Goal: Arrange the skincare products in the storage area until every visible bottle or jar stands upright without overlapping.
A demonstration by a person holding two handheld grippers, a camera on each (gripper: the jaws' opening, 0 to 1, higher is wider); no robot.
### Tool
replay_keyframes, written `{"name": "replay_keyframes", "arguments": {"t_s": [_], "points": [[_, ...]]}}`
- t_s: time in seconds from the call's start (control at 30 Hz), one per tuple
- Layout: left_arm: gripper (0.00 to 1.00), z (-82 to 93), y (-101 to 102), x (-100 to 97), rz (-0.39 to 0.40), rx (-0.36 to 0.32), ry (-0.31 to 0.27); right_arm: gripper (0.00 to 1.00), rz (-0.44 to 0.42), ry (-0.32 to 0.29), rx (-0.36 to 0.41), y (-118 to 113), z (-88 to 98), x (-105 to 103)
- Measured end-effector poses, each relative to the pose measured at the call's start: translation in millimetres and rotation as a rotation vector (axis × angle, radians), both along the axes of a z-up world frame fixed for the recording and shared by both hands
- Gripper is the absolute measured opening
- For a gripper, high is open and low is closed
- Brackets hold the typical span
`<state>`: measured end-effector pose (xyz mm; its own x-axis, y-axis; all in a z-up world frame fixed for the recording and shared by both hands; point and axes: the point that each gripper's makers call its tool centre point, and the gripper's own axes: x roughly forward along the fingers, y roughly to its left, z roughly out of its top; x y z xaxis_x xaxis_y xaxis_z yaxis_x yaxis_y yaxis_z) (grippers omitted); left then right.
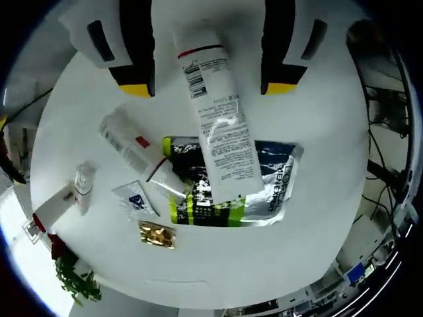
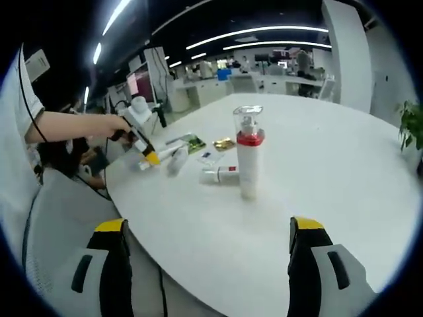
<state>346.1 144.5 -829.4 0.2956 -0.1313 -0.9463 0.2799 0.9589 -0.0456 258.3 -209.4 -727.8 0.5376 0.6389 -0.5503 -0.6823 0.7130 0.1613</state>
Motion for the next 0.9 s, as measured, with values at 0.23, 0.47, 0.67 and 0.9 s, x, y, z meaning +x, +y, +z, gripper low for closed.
{"name": "replay_keyframes", "arguments": {"t_s": [0.23, 0.47, 0.67, 0.9], "points": [[0.50, -0.3, 2.2, 11.6, 0.007, 0.018, 0.043, 0.99, -0.008, 0.002, 0.002, -1.2, -0.1, 0.7], [0.47, -0.7, 1.0, 14.2, 0.009, 0.036, 0.087, 0.99, -0.014, 0.006, 0.006, -1.9, -0.1, 1.6], [0.44, 1.0, -0.2, 13.8, 0.003, 0.057, 0.105, 0.99, -0.017, 0.009, 0.006, -1.9, -0.4, 1.4], [0.38, 3.3, -2.7, 16.2, -0.011, 0.077, 0.113, 0.98, -0.020, 0.013, 0.002, -3.1, -1.6, 1.1]]}}
